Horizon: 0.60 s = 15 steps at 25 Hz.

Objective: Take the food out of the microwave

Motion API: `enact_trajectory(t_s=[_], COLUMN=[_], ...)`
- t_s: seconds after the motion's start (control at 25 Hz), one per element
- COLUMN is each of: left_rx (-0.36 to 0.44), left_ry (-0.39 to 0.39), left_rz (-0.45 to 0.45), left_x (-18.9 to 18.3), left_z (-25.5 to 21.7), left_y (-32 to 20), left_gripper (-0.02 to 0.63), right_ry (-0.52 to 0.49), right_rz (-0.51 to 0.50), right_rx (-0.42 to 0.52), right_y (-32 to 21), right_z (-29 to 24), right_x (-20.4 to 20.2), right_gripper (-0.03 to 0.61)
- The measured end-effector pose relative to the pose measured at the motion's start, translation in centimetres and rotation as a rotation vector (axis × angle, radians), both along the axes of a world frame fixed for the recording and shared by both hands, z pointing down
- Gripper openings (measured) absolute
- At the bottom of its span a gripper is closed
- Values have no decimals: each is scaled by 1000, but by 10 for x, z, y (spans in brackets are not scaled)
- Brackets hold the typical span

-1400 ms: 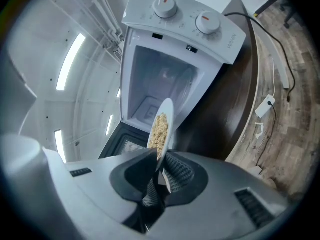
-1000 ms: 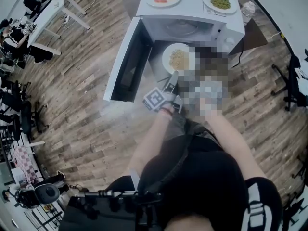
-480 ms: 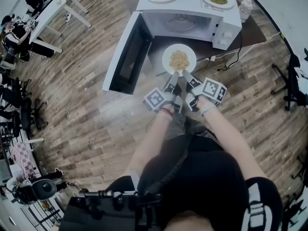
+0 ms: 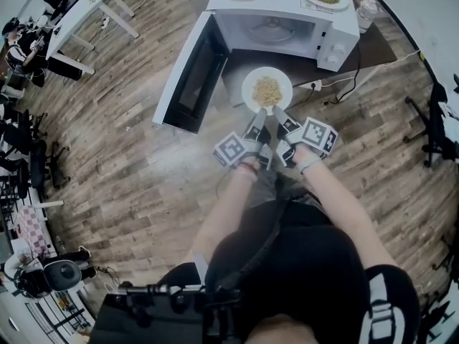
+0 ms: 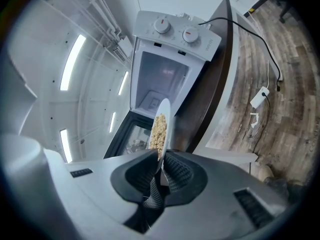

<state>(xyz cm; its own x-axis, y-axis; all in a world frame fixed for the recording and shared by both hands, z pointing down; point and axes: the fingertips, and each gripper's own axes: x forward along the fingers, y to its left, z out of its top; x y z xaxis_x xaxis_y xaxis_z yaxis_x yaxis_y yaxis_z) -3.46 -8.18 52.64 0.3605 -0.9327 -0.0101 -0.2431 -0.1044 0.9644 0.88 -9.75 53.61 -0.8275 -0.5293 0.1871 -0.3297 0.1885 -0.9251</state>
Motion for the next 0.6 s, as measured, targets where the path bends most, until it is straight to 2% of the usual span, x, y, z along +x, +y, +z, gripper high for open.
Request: enact_trajectory(t_s=[0.08,0.2,0.6], left_rx=[-19,-13,-18], left_ry=[-19,3,9], left_rz=[-7,-10,-20], left_x=[-2,1,3], left_z=[6,6,8], left_y=[4,12,24], left_gripper=[35,35,35], right_ry=[-13,-20,-15], right_rz=[0,-3,-8], right_rx=[-6,0,-5], right_y=[3,11,22], right_z=[-1,-2,2], right_x=[0,0,2], right_gripper=[37,35,35])
